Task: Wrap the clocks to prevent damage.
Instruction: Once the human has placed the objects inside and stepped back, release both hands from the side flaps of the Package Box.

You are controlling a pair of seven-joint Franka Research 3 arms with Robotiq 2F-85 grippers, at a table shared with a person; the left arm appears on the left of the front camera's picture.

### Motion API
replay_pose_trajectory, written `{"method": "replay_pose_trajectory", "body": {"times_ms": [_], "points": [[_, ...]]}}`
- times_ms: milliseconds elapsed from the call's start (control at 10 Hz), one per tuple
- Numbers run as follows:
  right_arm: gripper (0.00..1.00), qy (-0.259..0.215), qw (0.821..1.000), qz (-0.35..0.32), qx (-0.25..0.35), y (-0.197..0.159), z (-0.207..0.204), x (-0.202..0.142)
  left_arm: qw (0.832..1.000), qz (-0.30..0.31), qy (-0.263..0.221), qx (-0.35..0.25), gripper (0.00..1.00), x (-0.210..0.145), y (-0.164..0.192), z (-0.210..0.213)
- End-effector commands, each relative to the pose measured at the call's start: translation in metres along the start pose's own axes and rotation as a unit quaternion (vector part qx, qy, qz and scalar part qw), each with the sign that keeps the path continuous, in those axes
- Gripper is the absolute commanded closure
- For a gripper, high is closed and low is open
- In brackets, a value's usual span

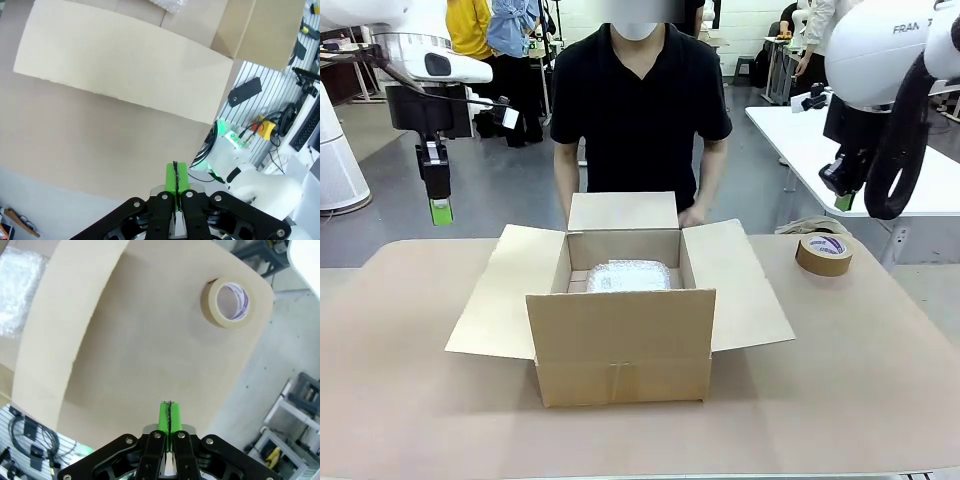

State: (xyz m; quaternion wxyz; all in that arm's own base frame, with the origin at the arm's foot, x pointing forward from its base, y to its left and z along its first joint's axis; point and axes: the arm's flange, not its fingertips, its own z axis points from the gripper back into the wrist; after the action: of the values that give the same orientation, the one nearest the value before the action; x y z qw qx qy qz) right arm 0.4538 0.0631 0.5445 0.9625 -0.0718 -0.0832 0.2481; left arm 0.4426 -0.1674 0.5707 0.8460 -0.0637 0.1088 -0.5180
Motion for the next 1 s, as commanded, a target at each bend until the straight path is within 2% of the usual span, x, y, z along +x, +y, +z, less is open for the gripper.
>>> {"method": "replay_pose_trajectory", "body": {"times_ms": [0, 100, 300, 400, 500, 600, 700, 800, 900], "points": [[0.99, -0.025, 0.999, -0.029, -0.005, -0.013, -0.006, -0.005, 0.999, 0.019, -0.002, 0.034, 1.00, -0.005, -0.003, -0.012], [0.99, 0.000, 1.000, 0.000, 0.000, 0.000, 0.000, 0.000, 1.000, 0.000, 0.000, 0.000, 1.00, 0.000, 0.000, 0.000], [0.99, -0.006, 1.000, -0.008, 0.000, -0.010, -0.001, -0.004, 1.000, 0.000, 0.001, 0.006, 1.00, -0.002, 0.000, -0.005], [0.99, -0.002, 0.993, 0.080, 0.085, -0.011, -0.008, 0.002, 0.993, -0.081, -0.001, -0.082, 1.00, -0.002, 0.008, -0.010], [0.99, 0.008, 0.985, 0.128, 0.114, -0.016, -0.012, 0.004, 0.982, -0.127, 0.001, -0.143, 1.00, -0.011, 0.019, -0.011], [0.99, 0.014, 0.974, 0.175, 0.140, -0.020, -0.016, 0.004, 0.964, -0.202, 0.004, -0.173, 1.00, -0.018, 0.026, -0.011], [0.99, 0.008, 0.954, 0.257, 0.153, -0.023, -0.019, -0.001, 0.954, -0.241, 0.026, -0.177, 1.00, -0.028, 0.034, -0.012], [0.99, -0.016, 0.929, 0.337, 0.149, -0.024, -0.021, -0.007, 0.955, -0.260, 0.038, -0.139, 1.00, -0.036, 0.038, -0.014], [0.99, -0.023, 0.919, 0.368, 0.138, -0.023, -0.023, -0.011, 0.958, -0.266, 0.040, -0.101, 1.00, -0.042, 0.036, -0.015]]}}
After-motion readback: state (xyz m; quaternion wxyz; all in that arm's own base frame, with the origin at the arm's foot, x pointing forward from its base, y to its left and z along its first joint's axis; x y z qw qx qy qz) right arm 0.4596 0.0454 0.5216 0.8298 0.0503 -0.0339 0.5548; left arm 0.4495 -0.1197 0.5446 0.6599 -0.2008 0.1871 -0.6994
